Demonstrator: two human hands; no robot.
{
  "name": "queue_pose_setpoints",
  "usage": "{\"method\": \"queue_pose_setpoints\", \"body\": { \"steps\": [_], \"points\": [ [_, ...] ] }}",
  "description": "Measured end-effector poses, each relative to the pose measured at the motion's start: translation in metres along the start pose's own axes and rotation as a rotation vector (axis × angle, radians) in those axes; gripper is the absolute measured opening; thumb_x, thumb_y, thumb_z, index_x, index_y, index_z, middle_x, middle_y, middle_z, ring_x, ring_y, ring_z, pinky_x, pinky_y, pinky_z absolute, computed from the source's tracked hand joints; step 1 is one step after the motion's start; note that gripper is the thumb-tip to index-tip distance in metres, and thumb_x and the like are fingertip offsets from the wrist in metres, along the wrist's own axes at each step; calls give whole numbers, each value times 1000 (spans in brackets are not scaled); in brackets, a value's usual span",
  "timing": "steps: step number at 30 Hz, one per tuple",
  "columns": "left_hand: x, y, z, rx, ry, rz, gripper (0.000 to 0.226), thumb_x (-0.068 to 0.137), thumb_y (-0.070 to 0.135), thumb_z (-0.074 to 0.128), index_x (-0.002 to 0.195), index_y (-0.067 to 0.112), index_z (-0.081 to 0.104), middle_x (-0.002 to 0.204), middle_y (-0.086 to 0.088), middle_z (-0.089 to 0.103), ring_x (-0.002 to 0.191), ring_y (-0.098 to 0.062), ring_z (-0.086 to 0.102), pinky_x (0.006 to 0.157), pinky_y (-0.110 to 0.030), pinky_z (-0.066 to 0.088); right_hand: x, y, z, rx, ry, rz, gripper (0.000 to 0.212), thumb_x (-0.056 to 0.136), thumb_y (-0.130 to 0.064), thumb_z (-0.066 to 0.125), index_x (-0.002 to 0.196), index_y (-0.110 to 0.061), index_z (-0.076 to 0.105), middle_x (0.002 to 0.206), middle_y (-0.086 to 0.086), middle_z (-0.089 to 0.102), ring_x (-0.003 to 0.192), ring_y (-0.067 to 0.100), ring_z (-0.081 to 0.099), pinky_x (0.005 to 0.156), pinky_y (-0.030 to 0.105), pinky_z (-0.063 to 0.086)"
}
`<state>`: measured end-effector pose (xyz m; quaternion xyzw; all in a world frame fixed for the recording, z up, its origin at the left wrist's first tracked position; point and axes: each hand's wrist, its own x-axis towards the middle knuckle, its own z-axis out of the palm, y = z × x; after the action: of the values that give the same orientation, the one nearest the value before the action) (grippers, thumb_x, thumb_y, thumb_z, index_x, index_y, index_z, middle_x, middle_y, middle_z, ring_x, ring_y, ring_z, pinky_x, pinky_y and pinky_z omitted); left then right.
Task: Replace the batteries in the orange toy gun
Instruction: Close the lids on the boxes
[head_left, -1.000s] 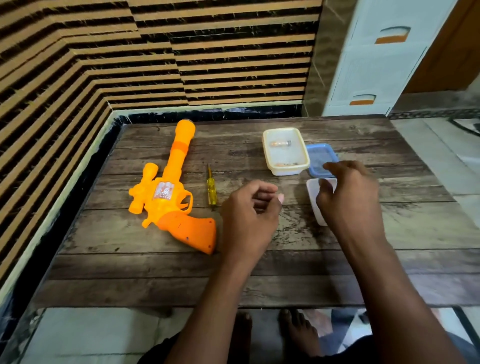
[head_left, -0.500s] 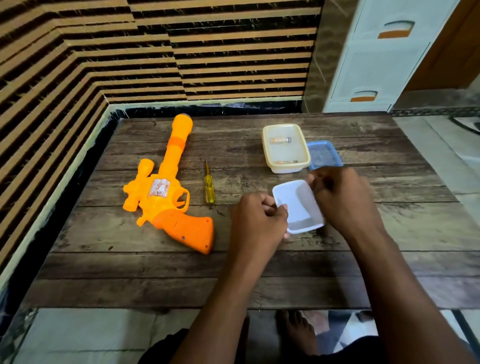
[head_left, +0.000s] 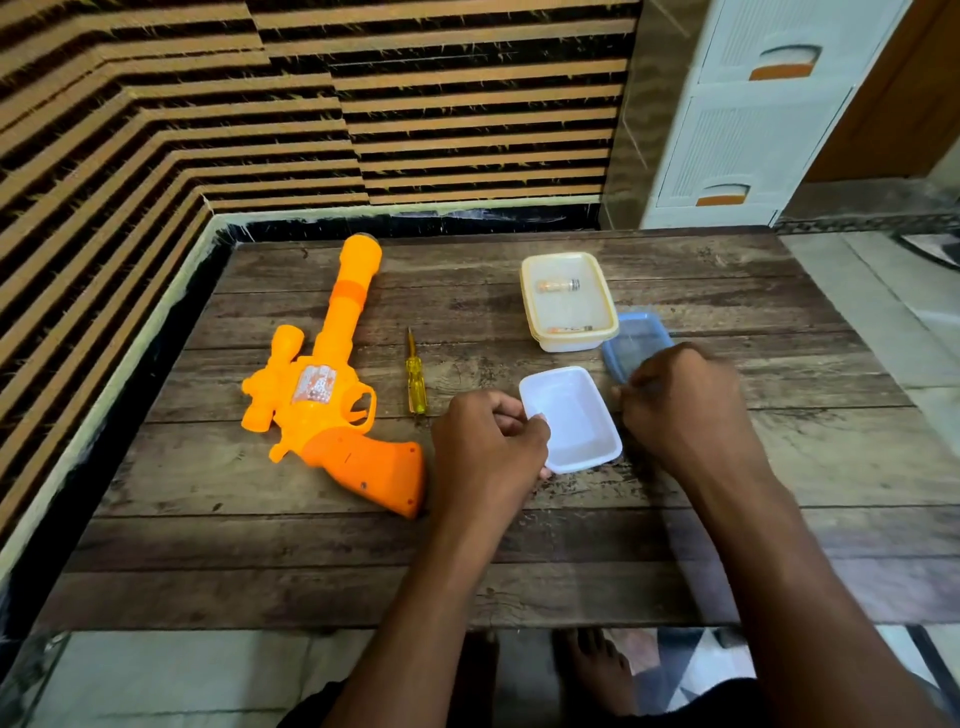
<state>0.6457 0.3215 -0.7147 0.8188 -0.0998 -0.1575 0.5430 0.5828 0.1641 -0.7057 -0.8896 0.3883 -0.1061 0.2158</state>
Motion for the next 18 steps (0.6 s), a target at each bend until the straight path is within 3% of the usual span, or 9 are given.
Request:
{"method": "queue_pose_setpoints", "body": {
  "steps": [5, 8, 10, 15, 18],
  "points": [
    [0, 1, -2, 14, -2, 20, 6, 89, 10, 74, 86, 9, 69, 65, -1, 72, 48, -15, 71, 52, -33, 60, 10, 2, 2, 51, 21, 34, 58, 81, -38, 84, 131, -13, 70, 147, 21, 54, 132, 43, 56, 113, 57, 46],
    [1, 1, -2, 29, 8, 26, 7, 89, 11, 75, 85, 11, 69, 66, 0, 72, 48, -15, 71, 54, -36, 62, 12, -5, 7, 58, 8, 84, 40, 77, -43, 81, 104, -14, 76, 114, 20, 71, 105, 41, 67, 95, 50, 57],
    [1, 0, -2, 27, 11, 24, 10, 88, 11, 76, 82, 14, 68, 66, 0, 72, 49, -16, 71, 55, -39, 63, 10, -9, 7, 104, 45, 127, 41, 71, -41, 78, 95, -8, 75, 98, 21, 73, 91, 40, 69, 81, 43, 60],
    [1, 1, -2, 9, 1, 15, 12, 89, 12, 76, 82, 16, 67, 63, 3, 71, 48, -15, 71, 58, -39, 63, 1, -10, -7, 250, 132, 238, 52, 72, -28, 82, 112, 4, 71, 108, 28, 72, 102, 44, 68, 80, 40, 53],
    [0, 2, 1, 11, 5, 7, 12, 89, 15, 77, 82, 17, 68, 65, 3, 72, 48, -13, 71, 57, -37, 63, -8, -8, -17, 363, 143, 244, 57, 74, -32, 83, 121, -3, 72, 115, 22, 74, 106, 35, 69, 81, 30, 47]
  ]
}}
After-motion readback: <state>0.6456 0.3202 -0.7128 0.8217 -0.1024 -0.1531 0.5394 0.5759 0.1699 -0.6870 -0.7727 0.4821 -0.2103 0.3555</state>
